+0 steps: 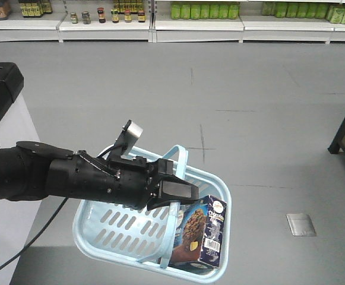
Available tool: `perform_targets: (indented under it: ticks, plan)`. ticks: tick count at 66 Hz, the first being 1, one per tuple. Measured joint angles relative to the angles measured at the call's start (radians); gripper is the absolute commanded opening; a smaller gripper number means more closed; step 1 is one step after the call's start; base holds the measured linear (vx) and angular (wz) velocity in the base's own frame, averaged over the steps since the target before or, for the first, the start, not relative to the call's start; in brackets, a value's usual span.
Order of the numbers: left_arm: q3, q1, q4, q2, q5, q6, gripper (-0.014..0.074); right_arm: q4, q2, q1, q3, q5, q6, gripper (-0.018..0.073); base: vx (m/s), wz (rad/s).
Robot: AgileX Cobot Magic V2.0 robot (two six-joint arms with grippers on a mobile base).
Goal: Left arm holds basket, right arm returns cookies
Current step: 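Drive toward the drink shelves holding the basket in the left gripper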
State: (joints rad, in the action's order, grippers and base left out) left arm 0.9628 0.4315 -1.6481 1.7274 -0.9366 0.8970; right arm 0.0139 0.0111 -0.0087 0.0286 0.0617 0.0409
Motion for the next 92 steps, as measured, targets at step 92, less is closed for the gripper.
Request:
perform_targets:
  ticks: [92]
  plan:
    - [0.0, 0.0, 0.0, 0.0, 0.0, 0.0, -0.0003, 0.0, 0.0, 0.0, 0.0, 0.0, 0.0, -0.0003, 0.43, 0.04]
